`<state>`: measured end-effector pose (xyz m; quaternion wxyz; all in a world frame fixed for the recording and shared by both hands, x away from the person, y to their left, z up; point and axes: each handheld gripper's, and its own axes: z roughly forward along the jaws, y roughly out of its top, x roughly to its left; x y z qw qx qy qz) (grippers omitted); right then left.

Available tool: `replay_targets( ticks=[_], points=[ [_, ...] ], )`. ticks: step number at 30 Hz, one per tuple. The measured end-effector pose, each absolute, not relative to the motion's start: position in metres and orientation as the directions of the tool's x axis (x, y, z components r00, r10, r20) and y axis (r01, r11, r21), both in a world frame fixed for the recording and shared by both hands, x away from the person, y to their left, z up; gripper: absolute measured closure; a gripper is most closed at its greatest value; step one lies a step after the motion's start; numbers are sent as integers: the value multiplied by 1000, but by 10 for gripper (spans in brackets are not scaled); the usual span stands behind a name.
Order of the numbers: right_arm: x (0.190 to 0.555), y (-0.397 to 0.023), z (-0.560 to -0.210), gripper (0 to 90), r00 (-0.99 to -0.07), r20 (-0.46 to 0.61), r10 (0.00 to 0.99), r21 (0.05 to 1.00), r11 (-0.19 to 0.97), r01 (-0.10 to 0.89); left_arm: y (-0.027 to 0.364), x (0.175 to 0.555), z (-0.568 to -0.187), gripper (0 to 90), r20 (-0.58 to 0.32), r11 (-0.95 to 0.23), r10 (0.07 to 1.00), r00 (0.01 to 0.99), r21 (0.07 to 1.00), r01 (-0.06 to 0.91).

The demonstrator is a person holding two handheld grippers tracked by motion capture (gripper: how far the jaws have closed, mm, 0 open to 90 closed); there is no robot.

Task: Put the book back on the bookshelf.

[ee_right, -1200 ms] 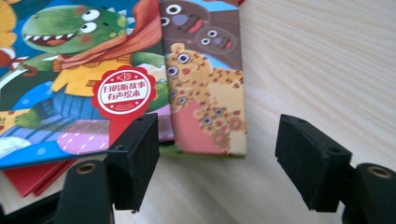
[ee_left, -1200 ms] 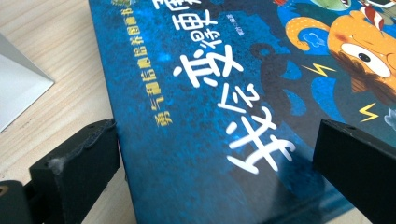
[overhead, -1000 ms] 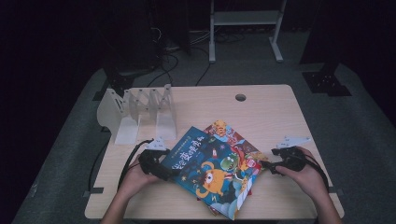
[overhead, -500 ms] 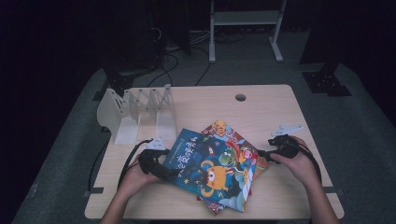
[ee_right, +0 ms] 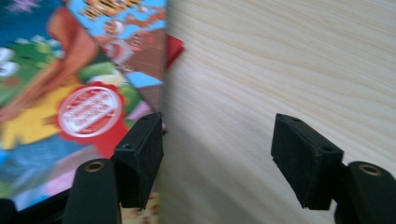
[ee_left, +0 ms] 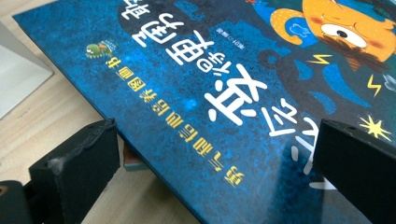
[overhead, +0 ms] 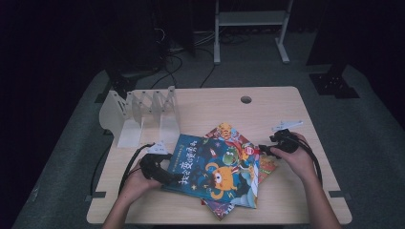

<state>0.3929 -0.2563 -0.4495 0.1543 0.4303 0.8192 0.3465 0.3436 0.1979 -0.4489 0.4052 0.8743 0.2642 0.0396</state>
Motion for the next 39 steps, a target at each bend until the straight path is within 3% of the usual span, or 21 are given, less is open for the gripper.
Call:
replay_targets(
  ticks=[8, 19, 39],
  points=[
    [369, -249, -444, 311, -650, 137, 748, 737, 362, 572, 198, 344, -449, 0, -147, -531, 494, 857, 730, 431],
    [375, -231, -453, 258, -684, 178, 707, 732, 370, 573, 200, 343, -449, 0, -155, -534, 492, 857, 723, 438],
    [374, -198, -452, 247, -716, 143, 683, 747, 400, 531, 234, 337, -451, 0, -213, -472, 568, 795, 708, 526]
  ],
)
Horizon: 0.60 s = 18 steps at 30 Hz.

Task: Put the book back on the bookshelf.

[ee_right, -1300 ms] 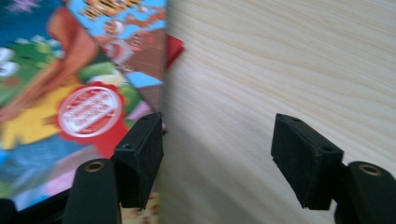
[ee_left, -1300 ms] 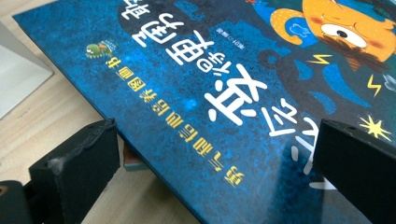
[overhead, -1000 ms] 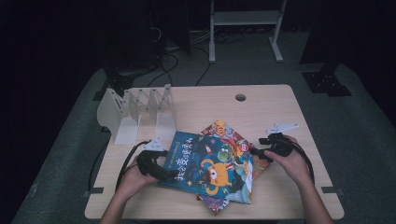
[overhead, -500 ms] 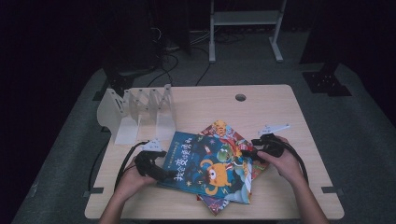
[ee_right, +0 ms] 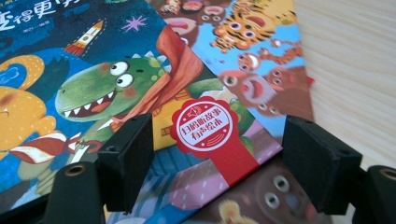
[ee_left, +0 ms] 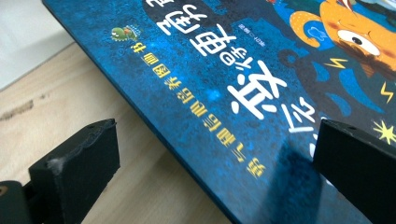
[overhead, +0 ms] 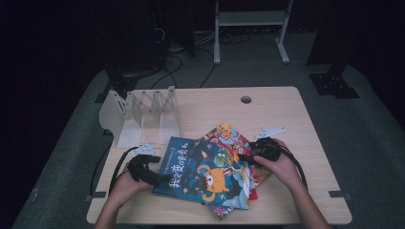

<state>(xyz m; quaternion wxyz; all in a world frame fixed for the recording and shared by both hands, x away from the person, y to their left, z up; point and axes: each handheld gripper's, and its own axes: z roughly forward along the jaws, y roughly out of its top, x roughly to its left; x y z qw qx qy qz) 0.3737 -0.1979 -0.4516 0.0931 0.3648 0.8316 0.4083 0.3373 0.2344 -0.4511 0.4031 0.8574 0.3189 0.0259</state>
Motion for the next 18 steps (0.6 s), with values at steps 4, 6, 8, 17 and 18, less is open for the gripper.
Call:
replay_targets(
  ticks=[4, 6, 8, 17, 18],
  points=[
    [377, -191, -452, 247, -733, 139, 666, 752, 411, 516, 240, 337, -453, 0, -242, -456, 571, 784, 700, 549],
    [378, -187, -452, 247, -740, 140, 658, 753, 415, 511, 242, 337, -453, 0, -252, -452, 571, 781, 699, 555],
    [379, -184, -452, 247, -744, 141, 653, 757, 414, 506, 245, 337, -456, 0, -283, -430, 571, 770, 696, 575],
    [367, -193, -446, 346, -730, 104, 676, 742, 435, 510, 245, 337, -458, 0, -301, -413, 577, 759, 695, 589],
    [358, -200, -444, 445, -745, 118, 656, 741, 441, 506, 245, 337, -458, 0, -302, -412, 577, 759, 695, 589]
  ],
)
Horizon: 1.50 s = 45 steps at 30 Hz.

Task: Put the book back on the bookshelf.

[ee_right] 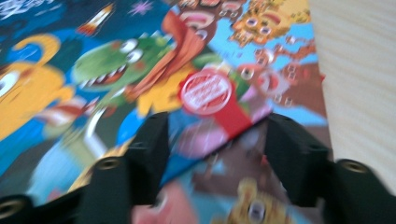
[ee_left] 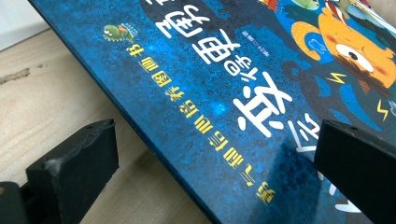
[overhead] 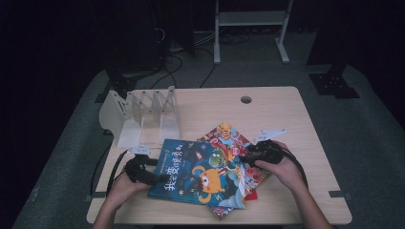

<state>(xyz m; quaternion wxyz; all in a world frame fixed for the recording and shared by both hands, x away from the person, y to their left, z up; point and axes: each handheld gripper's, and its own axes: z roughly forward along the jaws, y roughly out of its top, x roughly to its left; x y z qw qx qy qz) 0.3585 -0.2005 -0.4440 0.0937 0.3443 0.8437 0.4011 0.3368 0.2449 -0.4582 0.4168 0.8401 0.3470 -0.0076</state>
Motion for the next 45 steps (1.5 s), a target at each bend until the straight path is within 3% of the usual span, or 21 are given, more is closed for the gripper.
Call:
replay_targets(
  ticks=[3, 7, 8, 14, 45],
  points=[
    [344, -209, -443, 611, -764, 95, 638, 738, 470, 484, 245, 337, -458, 0, -295, -415, 577, 761, 697, 585],
    [332, -213, -444, 729, -784, 82, 615, 724, 505, 471, 245, 336, -458, 0, -295, -415, 578, 761, 697, 585],
    [325, -213, -446, 796, -803, 83, 590, 727, 515, 453, 245, 337, -458, 0, -300, -414, 577, 760, 695, 588],
    [324, -205, -446, 886, -845, 70, 530, 725, 554, 408, 246, 337, -458, 0, -304, -412, 578, 757, 692, 593],
    [335, -162, -443, 890, -888, 82, 452, 713, 597, 369, 269, 342, -471, 0, -455, -311, 571, 684, 651, 692]
  ],
)
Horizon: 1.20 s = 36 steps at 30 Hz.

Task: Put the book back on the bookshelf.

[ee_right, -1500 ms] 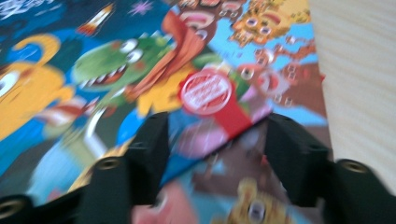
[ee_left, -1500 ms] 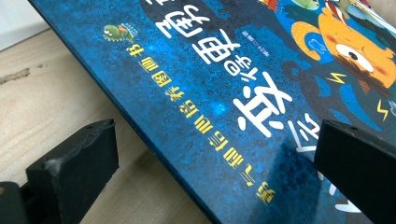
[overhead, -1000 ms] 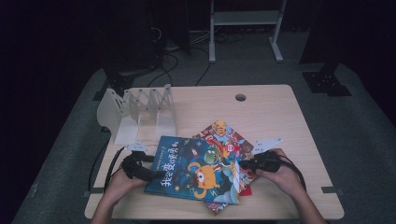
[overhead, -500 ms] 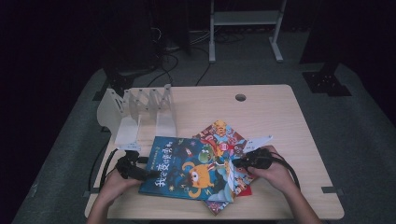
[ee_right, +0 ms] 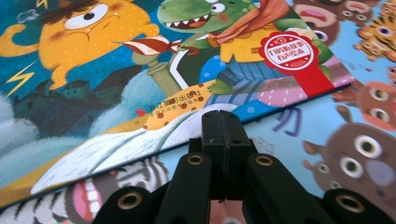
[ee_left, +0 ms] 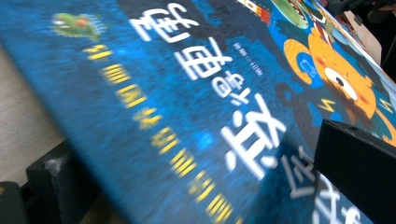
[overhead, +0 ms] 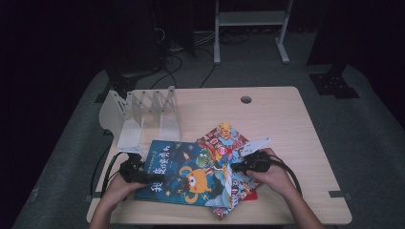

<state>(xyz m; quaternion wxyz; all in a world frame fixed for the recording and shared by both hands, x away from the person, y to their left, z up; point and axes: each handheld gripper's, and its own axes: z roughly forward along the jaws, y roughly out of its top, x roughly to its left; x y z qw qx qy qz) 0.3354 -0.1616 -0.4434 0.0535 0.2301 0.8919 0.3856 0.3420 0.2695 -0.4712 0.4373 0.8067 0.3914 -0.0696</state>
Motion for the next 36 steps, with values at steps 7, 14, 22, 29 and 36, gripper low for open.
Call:
replay_targets(
  ticks=[7, 14, 22, 29, 36],
  points=[
    [332, -161, -444, 854, -882, 79, 464, 719, 587, 373, 269, 343, -464, 0, -437, -348, 584, 684, 627, 698],
    [330, -159, -445, 874, -884, 98, 458, 719, 581, 381, 272, 344, -458, 0, -461, -332, 581, 671, 618, 713],
    [330, -158, -444, 889, -887, 90, 453, 714, 591, 374, 276, 341, -442, 60, -452, -302, 578, 680, 655, 692],
    [330, -157, -443, 892, -885, 98, 456, 710, 591, 383, 281, 340, -420, 159, -448, -273, 565, 693, 691, 669],
    [329, -156, -442, 892, -889, 104, 446, 699, 603, 384, 284, 340, -404, 290, -453, -249, 547, 704, 715, 653]
  ],
)
